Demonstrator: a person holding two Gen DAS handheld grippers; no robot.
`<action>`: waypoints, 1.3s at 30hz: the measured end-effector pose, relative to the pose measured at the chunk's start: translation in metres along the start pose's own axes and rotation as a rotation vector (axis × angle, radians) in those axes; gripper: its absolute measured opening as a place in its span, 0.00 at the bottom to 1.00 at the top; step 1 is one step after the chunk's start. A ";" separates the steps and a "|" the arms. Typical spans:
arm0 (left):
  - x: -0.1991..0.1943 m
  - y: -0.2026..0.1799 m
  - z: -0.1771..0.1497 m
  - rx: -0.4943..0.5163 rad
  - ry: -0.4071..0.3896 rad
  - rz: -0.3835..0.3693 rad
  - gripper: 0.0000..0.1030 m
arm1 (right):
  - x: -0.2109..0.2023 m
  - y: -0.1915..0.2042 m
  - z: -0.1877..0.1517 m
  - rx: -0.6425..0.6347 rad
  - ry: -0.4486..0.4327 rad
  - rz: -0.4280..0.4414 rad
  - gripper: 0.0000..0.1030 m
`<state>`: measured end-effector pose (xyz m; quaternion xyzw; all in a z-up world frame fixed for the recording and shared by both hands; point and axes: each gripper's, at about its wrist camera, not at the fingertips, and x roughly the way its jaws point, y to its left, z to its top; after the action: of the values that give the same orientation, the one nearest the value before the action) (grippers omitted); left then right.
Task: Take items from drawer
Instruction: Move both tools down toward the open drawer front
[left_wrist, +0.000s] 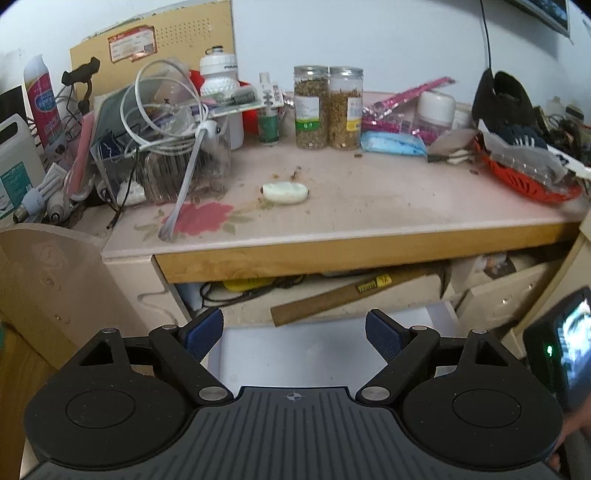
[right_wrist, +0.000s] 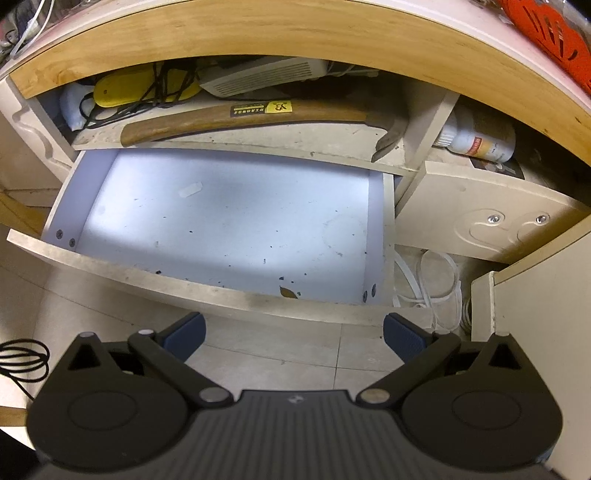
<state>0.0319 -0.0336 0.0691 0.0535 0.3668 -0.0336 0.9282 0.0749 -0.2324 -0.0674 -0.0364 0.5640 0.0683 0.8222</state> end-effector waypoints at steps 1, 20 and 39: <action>0.003 0.001 -0.001 -0.003 0.012 -0.003 0.83 | 0.000 0.000 0.000 0.001 0.000 -0.001 1.00; 0.048 -0.001 -0.035 -0.038 0.329 -0.044 0.83 | -0.001 -0.001 0.000 0.005 -0.003 0.001 1.00; 0.080 0.009 -0.058 -0.125 0.473 -0.082 0.83 | 0.008 -0.001 -0.006 0.015 0.016 -0.005 1.00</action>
<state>0.0514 -0.0195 -0.0270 -0.0124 0.5772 -0.0351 0.8157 0.0729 -0.2336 -0.0770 -0.0321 0.5710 0.0615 0.8180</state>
